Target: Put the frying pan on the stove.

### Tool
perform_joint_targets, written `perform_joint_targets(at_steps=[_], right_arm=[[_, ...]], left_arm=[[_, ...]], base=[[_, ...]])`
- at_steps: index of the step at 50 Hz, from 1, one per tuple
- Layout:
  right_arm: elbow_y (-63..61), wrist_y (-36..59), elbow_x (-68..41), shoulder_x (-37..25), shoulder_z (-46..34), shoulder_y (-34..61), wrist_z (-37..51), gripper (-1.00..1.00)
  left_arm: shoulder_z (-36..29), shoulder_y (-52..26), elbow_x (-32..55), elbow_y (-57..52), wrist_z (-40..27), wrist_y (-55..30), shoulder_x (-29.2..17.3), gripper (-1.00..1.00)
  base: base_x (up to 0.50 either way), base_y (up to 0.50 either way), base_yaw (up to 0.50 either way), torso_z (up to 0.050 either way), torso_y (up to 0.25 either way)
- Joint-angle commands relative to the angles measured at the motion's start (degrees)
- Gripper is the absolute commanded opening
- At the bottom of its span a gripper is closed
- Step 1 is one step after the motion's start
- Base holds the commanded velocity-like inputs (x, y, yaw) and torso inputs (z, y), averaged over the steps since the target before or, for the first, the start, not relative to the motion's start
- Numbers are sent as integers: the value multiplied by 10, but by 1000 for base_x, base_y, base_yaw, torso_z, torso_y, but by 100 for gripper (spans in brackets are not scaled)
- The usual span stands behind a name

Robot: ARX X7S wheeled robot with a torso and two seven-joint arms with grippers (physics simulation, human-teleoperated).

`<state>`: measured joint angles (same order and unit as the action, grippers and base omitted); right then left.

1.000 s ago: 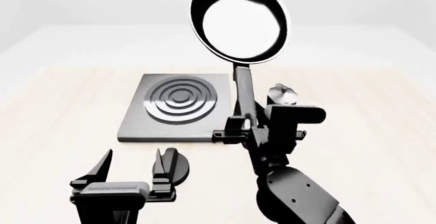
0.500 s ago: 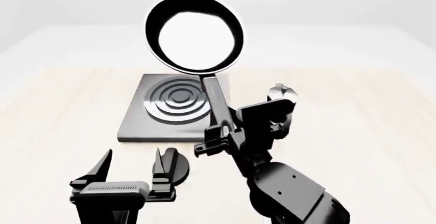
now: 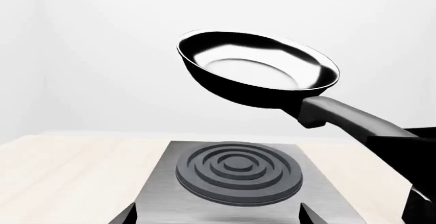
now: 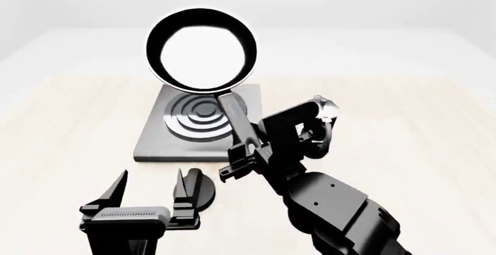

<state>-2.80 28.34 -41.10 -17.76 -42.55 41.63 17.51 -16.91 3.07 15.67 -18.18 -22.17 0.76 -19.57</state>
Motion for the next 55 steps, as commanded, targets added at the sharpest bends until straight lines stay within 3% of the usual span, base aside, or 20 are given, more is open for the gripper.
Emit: perform_joint_targets(at_steps=[1,55], right_arm=[[8,0,26,-2,10,30,-40,-100],[104,14,38,9,-18,59,-73,-100]], left_arm=[[-1,0,1,-1,-2,0,-1,100],[-7,-3,5,0,-10,2,-7,100]], base=[[0,0,0,0,0],[0,0,0,0,2]])
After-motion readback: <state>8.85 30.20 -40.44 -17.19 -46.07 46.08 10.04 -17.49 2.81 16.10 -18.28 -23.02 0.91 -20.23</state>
